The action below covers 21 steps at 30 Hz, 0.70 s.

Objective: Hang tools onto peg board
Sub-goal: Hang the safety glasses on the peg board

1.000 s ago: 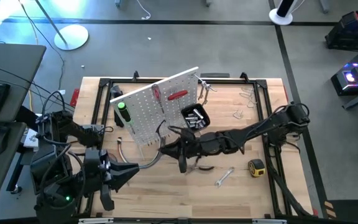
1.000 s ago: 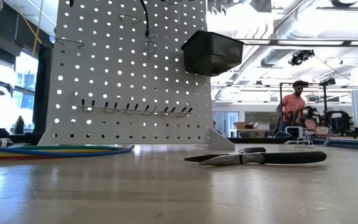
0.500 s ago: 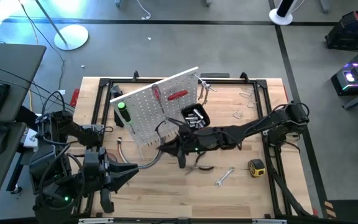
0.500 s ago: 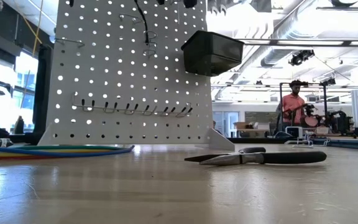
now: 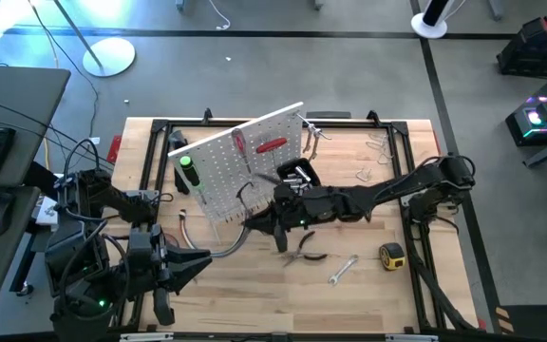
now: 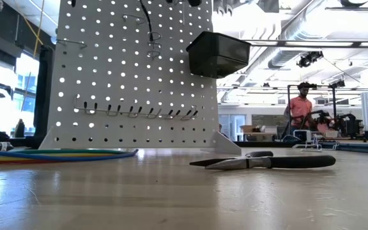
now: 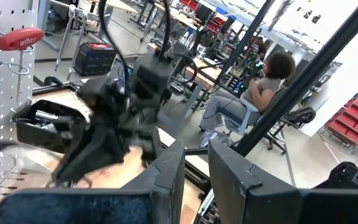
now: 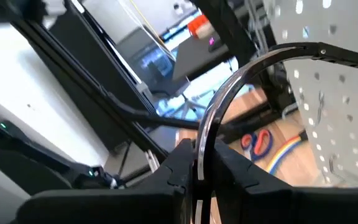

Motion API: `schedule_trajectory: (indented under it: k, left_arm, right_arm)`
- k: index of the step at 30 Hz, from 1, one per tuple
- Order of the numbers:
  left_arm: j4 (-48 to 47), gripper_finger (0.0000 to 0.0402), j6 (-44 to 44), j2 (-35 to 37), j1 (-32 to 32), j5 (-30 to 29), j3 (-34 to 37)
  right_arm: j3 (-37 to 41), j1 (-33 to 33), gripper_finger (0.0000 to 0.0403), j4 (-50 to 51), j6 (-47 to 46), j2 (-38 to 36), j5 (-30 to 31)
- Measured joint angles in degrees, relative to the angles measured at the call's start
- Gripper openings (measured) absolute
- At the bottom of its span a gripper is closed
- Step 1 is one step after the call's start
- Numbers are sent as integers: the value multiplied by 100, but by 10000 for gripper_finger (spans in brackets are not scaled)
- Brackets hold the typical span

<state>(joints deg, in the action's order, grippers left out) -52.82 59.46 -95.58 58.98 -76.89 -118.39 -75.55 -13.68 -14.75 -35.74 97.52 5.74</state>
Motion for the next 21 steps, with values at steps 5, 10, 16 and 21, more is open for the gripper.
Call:
schedule_trajectory:
  k: [5, 10, 16, 21]
  left_arm:
    - [-1, 65, -2, 1, 0, -1, 0]
    - [-7, 65, -14, 1, -2, -18, 0]
    - [-9, 65, -61, 1, -2, -36, 0]
    - [-9, 65, -122, 1, -9, -39, 0]
  right_arm:
    - [-4, 135, 32, 32, 52, -241, 0]
    - [-4, 251, 32, 105, -23, -302, -220]
    - [-4, 194, 32, 322, 61, -302, -307]
    - [-4, 126, 32, 618, 126, -302, -409]
